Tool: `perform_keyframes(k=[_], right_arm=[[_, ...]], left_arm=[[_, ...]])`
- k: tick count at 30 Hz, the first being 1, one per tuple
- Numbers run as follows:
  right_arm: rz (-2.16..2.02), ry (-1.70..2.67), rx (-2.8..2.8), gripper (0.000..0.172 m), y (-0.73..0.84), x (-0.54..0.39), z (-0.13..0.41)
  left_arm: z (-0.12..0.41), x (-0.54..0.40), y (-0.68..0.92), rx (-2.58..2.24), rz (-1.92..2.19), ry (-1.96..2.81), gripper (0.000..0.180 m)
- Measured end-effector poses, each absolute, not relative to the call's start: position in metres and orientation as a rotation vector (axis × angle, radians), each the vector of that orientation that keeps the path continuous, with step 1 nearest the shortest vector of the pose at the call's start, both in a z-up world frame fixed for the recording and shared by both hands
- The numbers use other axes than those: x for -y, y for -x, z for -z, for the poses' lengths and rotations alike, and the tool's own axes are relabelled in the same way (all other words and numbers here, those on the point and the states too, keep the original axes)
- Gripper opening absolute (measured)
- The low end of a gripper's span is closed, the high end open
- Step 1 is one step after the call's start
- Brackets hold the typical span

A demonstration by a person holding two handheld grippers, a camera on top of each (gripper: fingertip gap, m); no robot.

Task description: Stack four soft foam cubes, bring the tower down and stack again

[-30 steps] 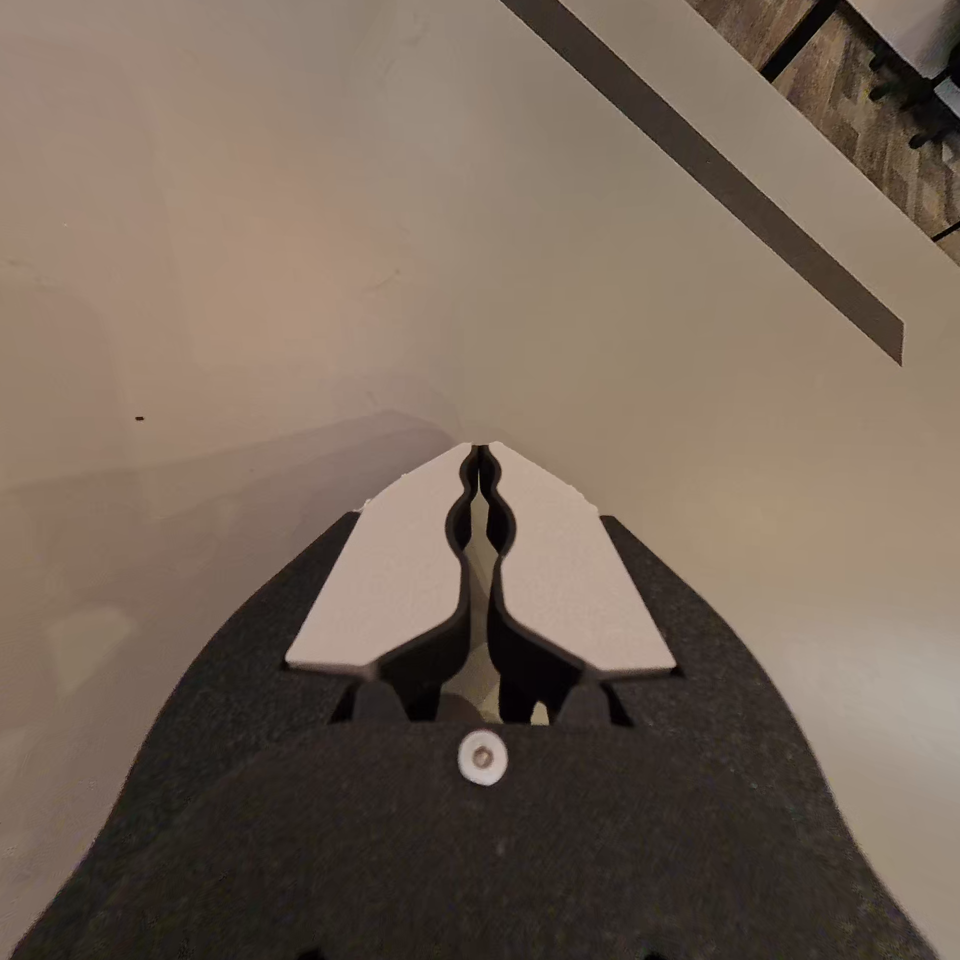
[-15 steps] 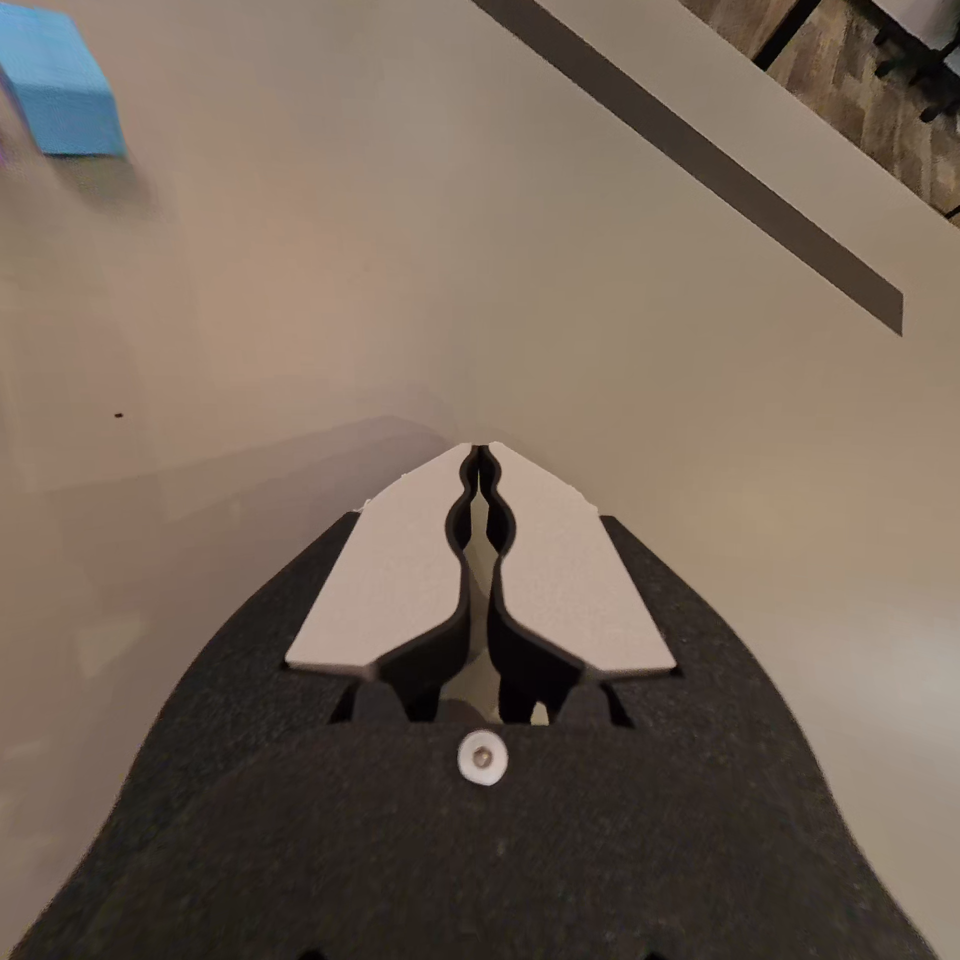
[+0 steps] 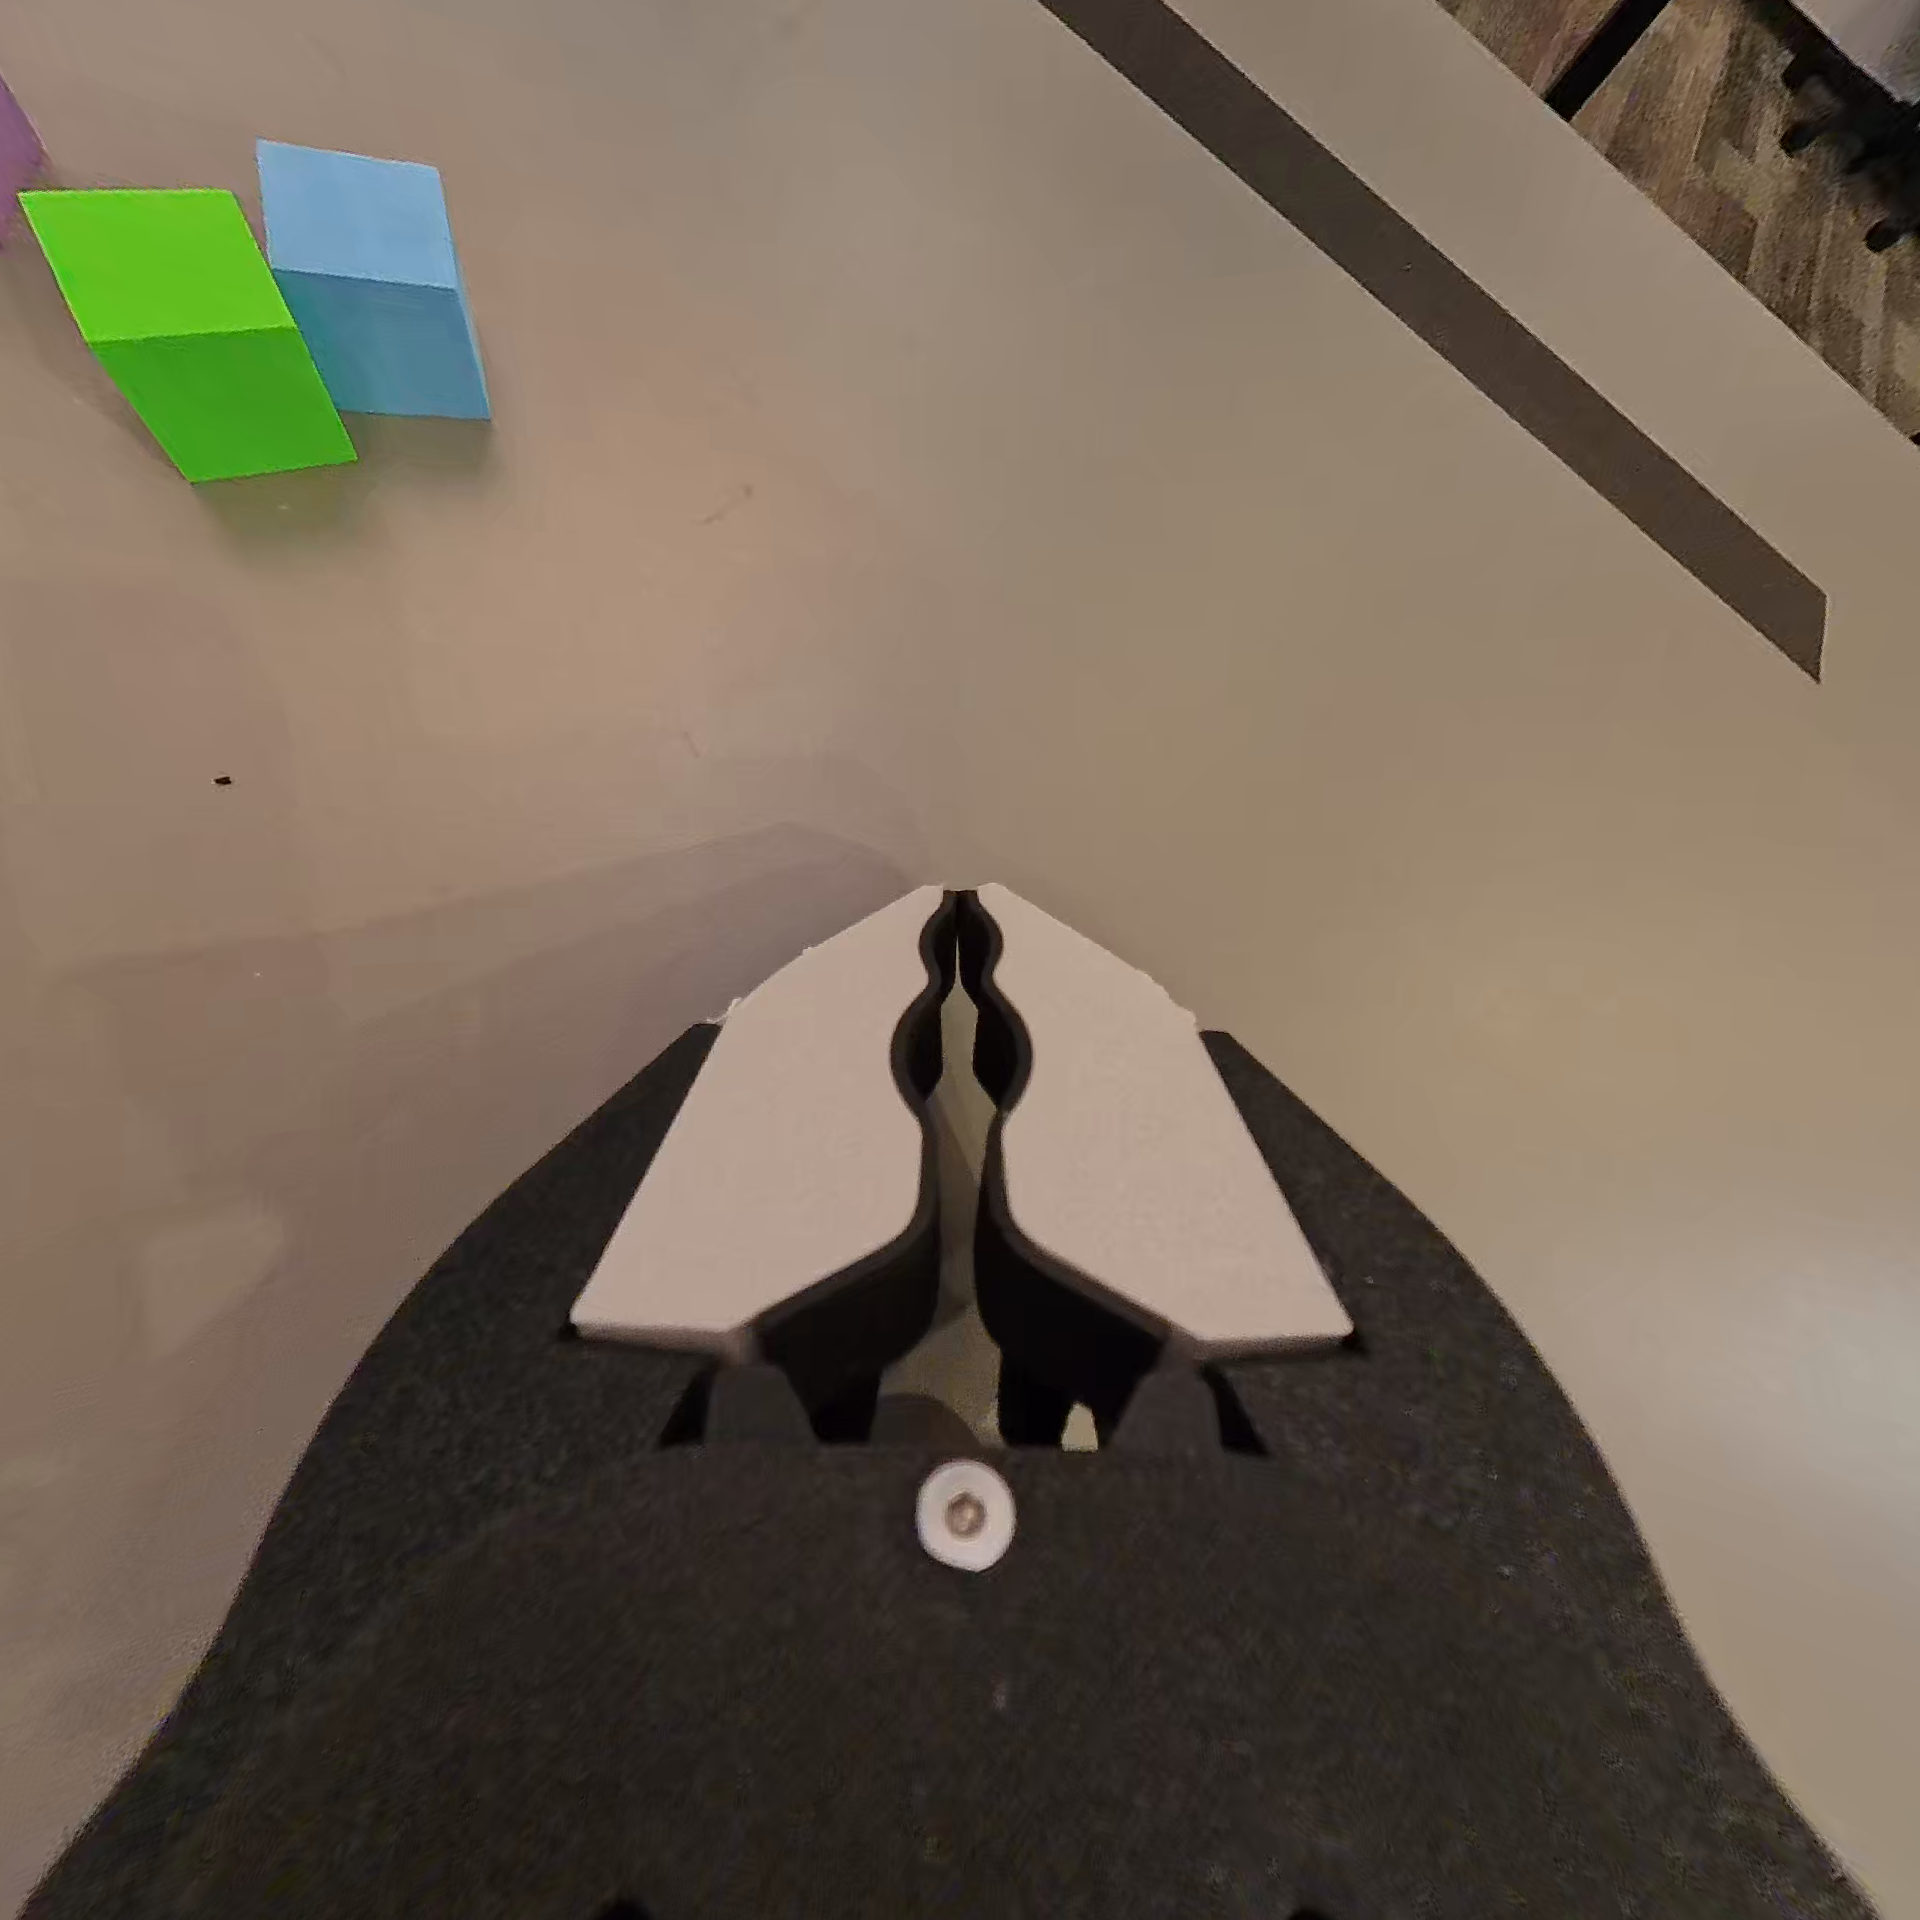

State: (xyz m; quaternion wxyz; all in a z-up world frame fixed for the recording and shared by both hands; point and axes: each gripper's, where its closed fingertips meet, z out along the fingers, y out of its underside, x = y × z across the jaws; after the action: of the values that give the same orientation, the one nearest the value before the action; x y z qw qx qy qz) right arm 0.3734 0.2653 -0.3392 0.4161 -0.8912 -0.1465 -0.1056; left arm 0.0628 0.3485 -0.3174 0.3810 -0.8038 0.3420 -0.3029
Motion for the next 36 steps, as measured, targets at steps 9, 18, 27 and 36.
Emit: perform_keyframes(k=[9, 18, 27, 36], right_arm=[[0.285, 2.23, 0.377, 0.0, -0.373, -0.266, 0.339], [0.265, 2.234, 0.378, 0.0, -0.372, -0.268, 0.34], [0.241, 2.238, 0.38, 0.0, -0.37, -0.268, 0.34], [0.223, 2.24, 0.388, 0.0, -0.369, -0.268, 0.341]], left_arm=[[0.319, -0.344, -0.067, -0.931, 0.759, 2.041, 0.0], [0.322, -0.338, -0.108, -1.05, 0.669, 2.0, 0.079], [0.347, -0.347, -0.149, -1.157, 0.476, 2.112, 0.04], [0.341, -0.313, -0.131, -1.571, 0.631, 1.841, 0.031]])
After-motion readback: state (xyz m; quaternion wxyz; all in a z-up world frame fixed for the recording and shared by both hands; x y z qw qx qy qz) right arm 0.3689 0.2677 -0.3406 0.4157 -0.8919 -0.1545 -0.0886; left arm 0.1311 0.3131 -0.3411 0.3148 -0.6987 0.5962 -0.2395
